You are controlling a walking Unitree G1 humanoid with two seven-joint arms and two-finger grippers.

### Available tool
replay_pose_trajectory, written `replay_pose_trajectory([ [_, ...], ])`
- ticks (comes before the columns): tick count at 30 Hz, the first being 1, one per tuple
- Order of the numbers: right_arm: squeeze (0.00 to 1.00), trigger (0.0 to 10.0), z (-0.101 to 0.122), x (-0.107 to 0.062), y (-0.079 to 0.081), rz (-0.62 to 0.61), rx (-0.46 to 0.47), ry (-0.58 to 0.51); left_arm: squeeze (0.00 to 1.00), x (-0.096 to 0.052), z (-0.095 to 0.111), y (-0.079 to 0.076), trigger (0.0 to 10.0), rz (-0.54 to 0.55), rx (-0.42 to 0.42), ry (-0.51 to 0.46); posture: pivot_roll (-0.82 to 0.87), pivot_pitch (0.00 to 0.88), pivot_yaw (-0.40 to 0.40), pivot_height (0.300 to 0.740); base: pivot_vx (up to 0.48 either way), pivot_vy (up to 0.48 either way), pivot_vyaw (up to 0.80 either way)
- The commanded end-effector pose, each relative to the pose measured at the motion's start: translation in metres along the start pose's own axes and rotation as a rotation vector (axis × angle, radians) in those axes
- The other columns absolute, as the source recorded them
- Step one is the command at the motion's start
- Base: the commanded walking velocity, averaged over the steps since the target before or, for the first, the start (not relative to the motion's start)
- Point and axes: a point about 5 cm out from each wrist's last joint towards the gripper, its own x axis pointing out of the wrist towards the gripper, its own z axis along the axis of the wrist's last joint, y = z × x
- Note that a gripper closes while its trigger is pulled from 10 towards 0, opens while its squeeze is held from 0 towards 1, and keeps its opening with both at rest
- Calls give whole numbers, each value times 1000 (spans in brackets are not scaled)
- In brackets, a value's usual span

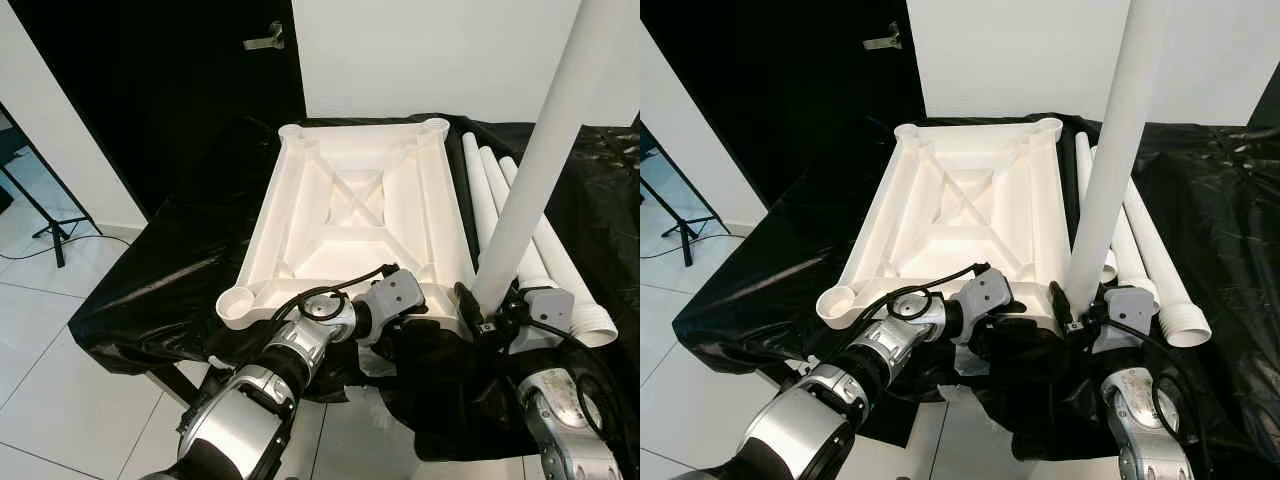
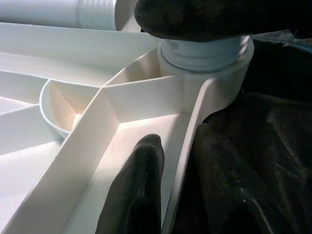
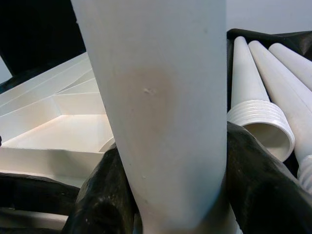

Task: Building children table

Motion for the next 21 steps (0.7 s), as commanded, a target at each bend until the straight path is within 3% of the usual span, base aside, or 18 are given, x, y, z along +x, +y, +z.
replay_pose_trajectory([
  [1, 0, 10000, -3, 3, 3, 15, 6, 19, 0, 0, -40, -19, 10000, 12, -108, 144, 56, 0, 40, 740, 0, 0, 0],
  [6, 0, 10000, -3, 3, 5, 24, 6, 22, 0, 1, -39, -19, 10000, 7, -112, 137, 54, 0, 40, 740, 0, 0, 0],
  [7, 0, 10000, -3, 3, 5, 24, 6, 23, 0, 1, -39, -20, 4941, 4, -114, 135, 53, 0, 40, 740, 0, 0, 0],
  [8, 0, 10000, -3, 3, 4, 23, 6, 23, 0, 1, -39, -20, 2392, 0, -115, 132, 53, 0, 40, 740, 0, 0, 0],
  [12, 0, 10000, -4, 3, 4, 22, 6, 25, 0, 1, -39, -21, 2392, -6, -116, 129, 54, 0, 40, 740, 0, 0, 0],
  [13, 0, 10000, -3, 3, 3, 21, 5, 24, 0, 1, -39, -21, 3961, -1, -113, 131, 57, 0, 39, 740, 0, 0, 0],
  [14, 0, 10000, -3, 5, 3, 21, 5, 22, 0, 1, -38, -19, 10000, 7, -112, 132, 57, 0, 39, 740, 0, 0, 0],
  [21, 0, 10000, -3, 6, 6, 31, 6, 20, 0, 0, -38, -17, 10000, 21, -109, 136, 62, 0, 39, 740, 0, 0, 0],
])
